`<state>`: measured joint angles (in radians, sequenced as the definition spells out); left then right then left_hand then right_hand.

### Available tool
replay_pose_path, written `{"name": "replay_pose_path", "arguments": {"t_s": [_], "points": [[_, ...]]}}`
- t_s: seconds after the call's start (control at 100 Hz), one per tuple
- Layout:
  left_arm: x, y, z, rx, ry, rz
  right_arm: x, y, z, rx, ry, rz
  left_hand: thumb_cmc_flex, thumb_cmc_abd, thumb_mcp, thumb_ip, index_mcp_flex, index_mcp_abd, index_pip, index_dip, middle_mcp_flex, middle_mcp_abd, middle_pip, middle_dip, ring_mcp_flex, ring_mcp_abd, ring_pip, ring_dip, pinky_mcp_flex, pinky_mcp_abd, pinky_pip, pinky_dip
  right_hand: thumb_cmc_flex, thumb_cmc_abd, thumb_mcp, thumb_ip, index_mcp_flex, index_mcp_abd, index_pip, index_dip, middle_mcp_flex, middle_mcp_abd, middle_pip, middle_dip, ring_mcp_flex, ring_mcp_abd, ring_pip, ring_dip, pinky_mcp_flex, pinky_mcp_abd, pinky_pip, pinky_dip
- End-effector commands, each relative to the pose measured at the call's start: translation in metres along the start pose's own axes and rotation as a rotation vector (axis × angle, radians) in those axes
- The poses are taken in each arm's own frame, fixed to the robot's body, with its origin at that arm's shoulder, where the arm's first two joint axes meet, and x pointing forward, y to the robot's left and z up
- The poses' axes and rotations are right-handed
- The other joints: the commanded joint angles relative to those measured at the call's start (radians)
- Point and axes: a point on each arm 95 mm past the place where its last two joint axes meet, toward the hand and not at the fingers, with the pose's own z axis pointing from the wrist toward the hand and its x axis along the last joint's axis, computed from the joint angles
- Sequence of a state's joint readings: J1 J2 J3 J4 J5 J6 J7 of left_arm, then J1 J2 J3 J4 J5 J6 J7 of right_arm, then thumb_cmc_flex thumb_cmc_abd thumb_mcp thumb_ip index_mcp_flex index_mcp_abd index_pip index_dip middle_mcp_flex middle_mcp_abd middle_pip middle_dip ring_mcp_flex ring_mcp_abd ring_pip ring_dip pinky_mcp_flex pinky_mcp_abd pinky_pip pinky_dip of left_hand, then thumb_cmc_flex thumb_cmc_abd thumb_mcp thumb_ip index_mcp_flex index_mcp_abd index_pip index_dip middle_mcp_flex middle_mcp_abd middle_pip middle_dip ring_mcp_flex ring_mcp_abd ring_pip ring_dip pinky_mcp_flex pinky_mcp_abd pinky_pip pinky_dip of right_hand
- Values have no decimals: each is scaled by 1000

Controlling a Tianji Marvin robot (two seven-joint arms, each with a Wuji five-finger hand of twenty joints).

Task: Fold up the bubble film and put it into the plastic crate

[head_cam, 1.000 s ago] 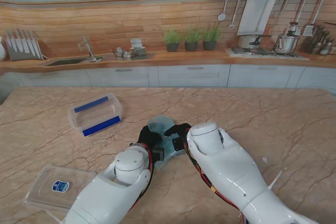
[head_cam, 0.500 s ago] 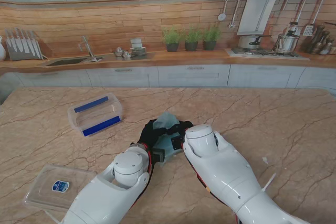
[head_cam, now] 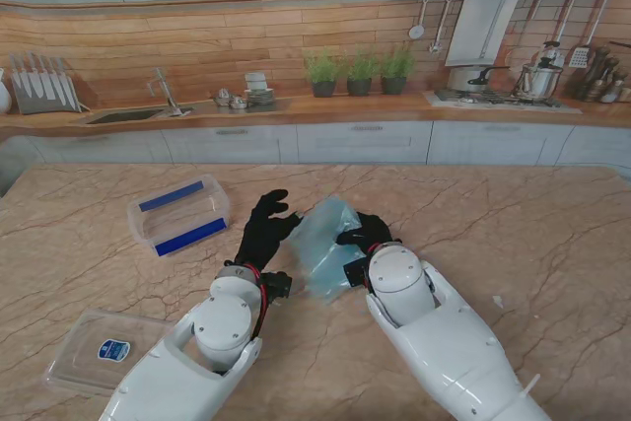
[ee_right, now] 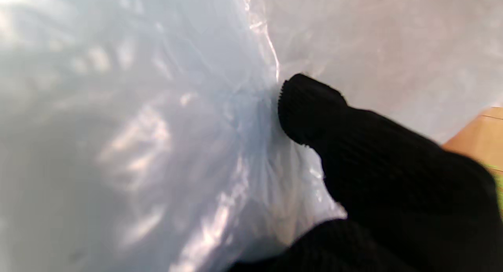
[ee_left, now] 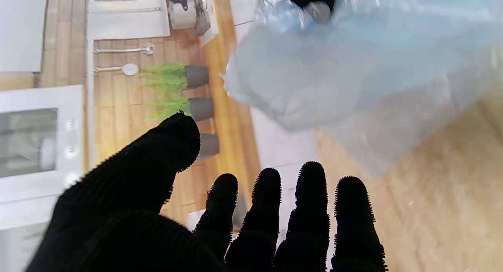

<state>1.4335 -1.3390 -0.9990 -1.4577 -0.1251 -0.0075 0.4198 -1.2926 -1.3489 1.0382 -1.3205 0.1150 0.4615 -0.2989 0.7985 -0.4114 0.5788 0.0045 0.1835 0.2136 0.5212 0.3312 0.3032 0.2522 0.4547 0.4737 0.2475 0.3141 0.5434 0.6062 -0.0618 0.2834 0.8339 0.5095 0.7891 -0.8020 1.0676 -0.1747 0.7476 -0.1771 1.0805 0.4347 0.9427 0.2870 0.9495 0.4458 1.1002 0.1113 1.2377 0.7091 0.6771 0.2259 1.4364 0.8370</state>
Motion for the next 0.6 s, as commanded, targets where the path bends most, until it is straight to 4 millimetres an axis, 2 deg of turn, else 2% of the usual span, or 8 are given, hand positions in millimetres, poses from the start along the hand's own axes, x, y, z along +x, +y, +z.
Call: {"name": "replay_pose_path", "arguments": {"t_s": [0.0,0.08,0.12,0.22,0.32,0.51,0.59], "points": [[4,-9,-2,15,46,63,-1,5,-4,-13,41,-4,10,37,-36,-24,24,-28,-41,0,-5,-8,-19,-9,-14,-22,-13,-19,-8,-47,-20,-5,33,-11,14,-30,17,-24,-9,-12,15,41,53,17,-2,-11,55,21,-24,-16,-9,-13],[9,-16,-2,19,108,161,-1,11,-10,-31,108,-40,5,38,-61,-24,39,-27,-51,4,-1,-1,-42,-25,-15,-20,-35,-38,-11,-64,-58,-32,31,-11,23,-28,11,-16,-26,-20,10,41,55,18,-11,-8,64,28,-33,-16,-11,-14],[11,-20,-2,12,131,188,-1,13,-13,-33,137,-65,-4,43,-78,-26,40,-27,-54,7,-2,3,-60,-41,-21,-23,-57,-57,-9,-74,-91,-66,29,-11,24,-28,9,-14,-31,-22,8,39,56,17,-12,-8,64,28,-36,-17,-13,-14],[18,-27,-4,-3,164,204,-1,17,-21,-42,222,-137,-10,50,-120,-28,70,-33,-76,2,-8,9,-92,-69,-47,-31,-119,-101,-2,-99,-184,-142,24,-15,28,-27,10,-16,-41,-24,8,30,55,14,-15,-10,64,30,-41,-20,-20,-17],[22,-31,-5,-21,191,229,-2,19,-28,-55,308,-221,-36,62,-201,-32,81,-40,-89,1,-13,14,-129,-99,-77,-35,-186,-159,3,-111,-277,-193,18,-12,28,-26,2,-15,-51,-24,8,22,57,13,-16,-21,66,34,-40,-27,-28,-21],[25,-28,-5,-82,217,290,0,18,-40,-76,456,-378,-99,51,-351,-30,92,-26,-184,-40,-55,38,-223,-182,-142,-24,-289,-255,-5,-85,-422,-215,15,-9,24,-22,-2,-17,-59,-23,10,19,60,13,-9,-31,64,37,-28,-36,-34,-25],[25,-24,-4,-131,224,336,1,17,-43,-78,505,-437,-119,50,-395,-26,66,-27,-241,-66,-105,45,-258,-218,-174,-26,-328,-282,-10,-82,-485,-204,14,-7,22,-21,-2,-16,-59,-23,9,19,61,13,-8,-32,63,37,-25,-36,-35,-26]]}}
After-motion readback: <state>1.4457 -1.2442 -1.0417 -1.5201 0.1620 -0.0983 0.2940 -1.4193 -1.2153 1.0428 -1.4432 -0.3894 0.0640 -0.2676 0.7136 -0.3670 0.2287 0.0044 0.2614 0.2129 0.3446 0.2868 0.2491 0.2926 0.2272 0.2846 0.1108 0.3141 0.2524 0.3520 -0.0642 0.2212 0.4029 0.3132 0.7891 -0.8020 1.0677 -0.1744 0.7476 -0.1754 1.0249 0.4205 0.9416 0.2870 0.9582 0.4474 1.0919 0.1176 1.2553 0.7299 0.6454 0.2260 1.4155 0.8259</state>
